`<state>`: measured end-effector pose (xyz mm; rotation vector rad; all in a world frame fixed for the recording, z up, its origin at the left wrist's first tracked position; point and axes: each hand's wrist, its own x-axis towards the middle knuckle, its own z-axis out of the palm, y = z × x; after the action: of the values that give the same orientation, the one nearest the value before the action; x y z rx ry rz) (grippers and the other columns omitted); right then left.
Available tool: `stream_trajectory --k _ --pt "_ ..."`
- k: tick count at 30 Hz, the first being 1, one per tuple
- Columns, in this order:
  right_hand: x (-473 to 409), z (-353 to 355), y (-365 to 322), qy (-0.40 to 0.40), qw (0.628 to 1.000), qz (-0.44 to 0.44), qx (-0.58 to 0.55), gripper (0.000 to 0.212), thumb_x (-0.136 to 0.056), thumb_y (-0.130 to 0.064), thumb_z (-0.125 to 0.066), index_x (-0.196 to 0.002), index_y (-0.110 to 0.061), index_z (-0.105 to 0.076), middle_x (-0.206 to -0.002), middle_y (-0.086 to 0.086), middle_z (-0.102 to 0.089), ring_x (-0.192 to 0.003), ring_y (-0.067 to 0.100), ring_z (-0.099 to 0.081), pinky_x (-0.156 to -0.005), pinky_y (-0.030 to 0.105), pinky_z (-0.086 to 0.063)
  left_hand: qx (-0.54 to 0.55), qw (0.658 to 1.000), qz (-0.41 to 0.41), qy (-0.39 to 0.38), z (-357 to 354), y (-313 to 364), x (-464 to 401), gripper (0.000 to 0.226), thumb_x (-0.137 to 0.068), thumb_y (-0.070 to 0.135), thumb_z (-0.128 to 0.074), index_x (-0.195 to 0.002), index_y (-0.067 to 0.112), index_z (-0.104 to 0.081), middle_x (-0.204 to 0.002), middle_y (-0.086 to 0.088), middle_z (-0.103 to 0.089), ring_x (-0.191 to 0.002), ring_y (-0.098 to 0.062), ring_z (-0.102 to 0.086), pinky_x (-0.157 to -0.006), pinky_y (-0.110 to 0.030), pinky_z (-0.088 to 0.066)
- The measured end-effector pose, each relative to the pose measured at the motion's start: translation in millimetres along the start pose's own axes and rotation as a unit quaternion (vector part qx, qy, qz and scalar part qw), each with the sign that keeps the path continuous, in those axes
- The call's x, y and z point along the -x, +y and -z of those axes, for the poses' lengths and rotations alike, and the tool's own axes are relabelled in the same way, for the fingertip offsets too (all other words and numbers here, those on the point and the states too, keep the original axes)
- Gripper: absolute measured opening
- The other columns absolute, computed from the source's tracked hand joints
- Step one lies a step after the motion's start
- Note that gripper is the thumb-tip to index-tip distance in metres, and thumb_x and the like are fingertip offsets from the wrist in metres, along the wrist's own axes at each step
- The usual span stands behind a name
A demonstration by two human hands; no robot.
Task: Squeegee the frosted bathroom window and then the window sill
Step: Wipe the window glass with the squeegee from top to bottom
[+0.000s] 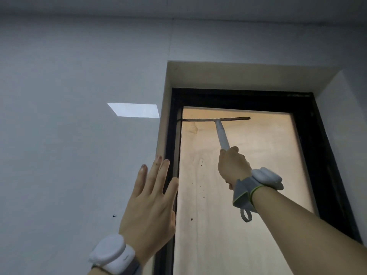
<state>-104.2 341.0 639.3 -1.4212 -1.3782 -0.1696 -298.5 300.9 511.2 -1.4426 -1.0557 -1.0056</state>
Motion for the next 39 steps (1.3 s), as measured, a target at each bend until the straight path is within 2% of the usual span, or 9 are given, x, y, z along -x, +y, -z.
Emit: stream_trajectory --k 2,6,10,13,19,23,30,34,39 --pt "12.9 -4.4 17.1 -0.007 1.0 0.0 0.029 0.034 -0.106 -0.036 -0.031 -0.114 -0.004 -0.039 -0.11 0.016 -0.064 -0.096 0.034 -0.066 -0.083 0.043 -0.056 0.004 1.0 -0.001 0.001 1.6 0.4 -0.4 0.047 -0.07 0.01 -0.052 -0.117 0.014 -0.059 -0.158 -0.02 -0.032 -0.153 -0.035 -0.013 -0.117 -0.059 -0.027" --pt "40.0 -14.8 42.0 -0.017 0.998 0.012 0.061 0.032 -0.106 -0.038 -0.029 -0.108 -0.007 -0.037 -0.103 0.013 -0.065 -0.089 0.031 -0.065 -0.077 0.042 -0.056 0.023 1.0 0.009 0.013 5.6 0.5 -1.8 0.046 -0.072 0.008 -0.05 -0.117 0.01 -0.061 -0.157 -0.019 -0.034 -0.152 -0.034 -0.017 -0.117 -0.059 -0.029" --pt "73.7 -19.5 65.5 -0.035 0.996 0.017 0.076 0.03 -0.105 -0.04 -0.029 -0.102 -0.011 -0.035 -0.085 0.004 -0.058 -0.071 0.022 -0.058 -0.066 0.04 -0.055 0.048 0.998 0.031 0.015 10.3 4.2 5.3 0.054 -0.07 0.004 -0.058 -0.124 0.007 -0.059 -0.157 -0.018 -0.035 -0.151 -0.034 -0.021 -0.118 -0.058 -0.028" --pt "101.9 -21.1 81.5 -0.041 0.993 0.019 0.113 0.032 -0.105 -0.042 -0.029 -0.103 -0.011 -0.036 -0.077 0.0 -0.053 -0.069 0.021 -0.059 -0.06 0.038 -0.053 0.057 0.998 0.032 0.011 12.0 10.9 13.1 0.056 -0.069 0.004 -0.055 -0.125 0.004 -0.058 -0.155 -0.019 -0.037 -0.149 -0.036 -0.027 -0.117 -0.059 -0.028" --pt "113.2 -1.5 77.4 -0.066 0.994 0.009 0.091 0.036 -0.105 -0.043 -0.027 -0.105 -0.01 -0.04 -0.086 0.005 -0.06 -0.076 0.027 -0.065 -0.062 0.04 -0.056 0.044 0.999 0.028 -0.01 7.7 14.6 18.4 0.056 -0.069 0.006 -0.05 -0.124 0.002 -0.06 -0.151 -0.018 -0.042 -0.148 -0.035 -0.029 -0.118 -0.061 -0.024" --pt "94.8 15.4 69.9 -0.034 0.998 0.01 0.057 0.036 -0.105 -0.044 -0.026 -0.102 -0.011 -0.04 -0.082 0.006 -0.058 -0.074 0.029 -0.065 -0.058 0.041 -0.058 0.005 1.0 0.007 -0.028 -2.3 11.3 20.3 0.056 -0.075 0.01 -0.042 -0.128 0.0 -0.059 -0.149 -0.02 -0.045 -0.147 -0.037 -0.031 -0.117 -0.064 -0.022" --pt "27.8 43.6 49.0 0.011 0.999 -0.015 0.034 0.044 -0.106 -0.042 -0.027 -0.115 -0.002 -0.043 -0.108 0.02 -0.064 -0.094 0.039 -0.066 -0.082 0.049 -0.057 -0.007 0.999 0.005 -0.039 -8.0 9.8 20.0 0.056 -0.075 0.011 -0.045 -0.128 -0.002 -0.061 -0.144 -0.021 -0.051 -0.144 -0.037 -0.037 -0.116 -0.065 -0.024" --pt "2.5 58.1 47.1 0.034 0.999 -0.032 0.015 0.045 -0.106 -0.04 -0.028 -0.118 0.0 -0.044 -0.107 0.02 -0.063 -0.09 0.038 -0.067 -0.075 0.045 -0.059 -0.014 0.998 0.005 -0.056 -6.0 11.0 20.7 0.059 -0.079 0.015 -0.033 -0.13 -0.002 -0.059 -0.143 -0.021 -0.052 -0.143 -0.038 -0.039 -0.115 -0.065 -0.025" --pt "-27.8 65.3 52.3 0.037 0.998 -0.04 -0.017 0.048 -0.105 -0.042 -0.028 -0.119 0.001 -0.045 -0.105 0.021 -0.063 -0.077 0.035 -0.063 -0.062 0.038 -0.054 -0.03 0.997 0.011 -0.074 -5.1 10.6 20.2 0.06 -0.079 0.017 -0.029 -0.126 -0.001 -0.062 -0.137 -0.019 -0.056 -0.141 -0.039 -0.042 -0.113 -0.066 -0.028"
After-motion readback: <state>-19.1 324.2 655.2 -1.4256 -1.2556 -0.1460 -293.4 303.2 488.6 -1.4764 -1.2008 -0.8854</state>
